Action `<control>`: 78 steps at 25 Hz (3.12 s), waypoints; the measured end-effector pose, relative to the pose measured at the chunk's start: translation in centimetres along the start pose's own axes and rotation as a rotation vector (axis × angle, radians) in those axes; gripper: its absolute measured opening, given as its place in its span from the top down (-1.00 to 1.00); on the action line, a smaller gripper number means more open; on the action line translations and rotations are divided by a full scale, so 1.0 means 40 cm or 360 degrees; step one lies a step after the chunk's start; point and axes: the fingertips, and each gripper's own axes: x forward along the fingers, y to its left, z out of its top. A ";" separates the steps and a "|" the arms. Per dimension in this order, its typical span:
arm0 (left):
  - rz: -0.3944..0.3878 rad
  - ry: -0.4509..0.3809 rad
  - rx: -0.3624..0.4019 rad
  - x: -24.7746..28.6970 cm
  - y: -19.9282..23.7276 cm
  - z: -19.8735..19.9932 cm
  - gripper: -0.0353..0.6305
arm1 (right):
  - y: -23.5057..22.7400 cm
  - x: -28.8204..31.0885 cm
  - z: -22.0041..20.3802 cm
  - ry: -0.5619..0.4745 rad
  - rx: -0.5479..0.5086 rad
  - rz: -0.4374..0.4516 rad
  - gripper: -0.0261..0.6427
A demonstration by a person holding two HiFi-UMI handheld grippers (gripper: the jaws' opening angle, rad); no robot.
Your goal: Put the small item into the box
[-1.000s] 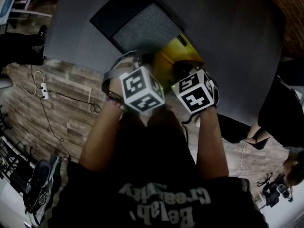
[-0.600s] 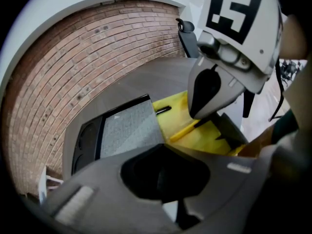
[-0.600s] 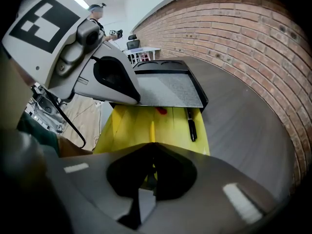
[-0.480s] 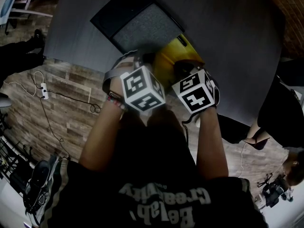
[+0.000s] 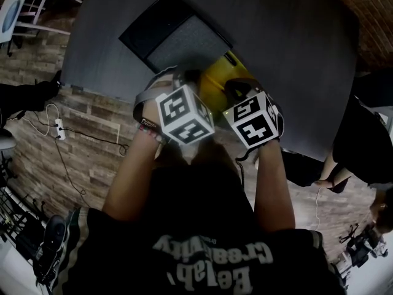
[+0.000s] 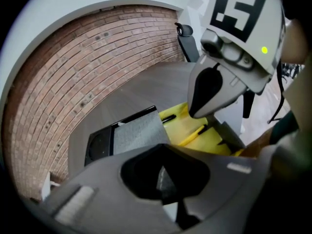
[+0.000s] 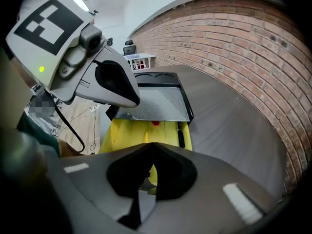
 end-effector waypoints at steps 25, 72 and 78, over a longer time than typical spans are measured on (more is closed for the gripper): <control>0.0091 -0.0143 0.0065 -0.195 0.104 0.100 0.88 | -0.013 -0.242 0.207 -0.0266 0.0003 -0.0216 0.91; 0.0459 -0.0591 0.0195 -0.620 0.253 0.326 0.88 | 0.002 -0.631 0.432 -0.0612 -0.0199 -0.0614 0.90; 0.0494 -0.0639 0.0203 -0.646 0.254 0.334 0.88 | 0.000 -0.631 0.431 -0.0625 -0.0202 -0.0647 0.90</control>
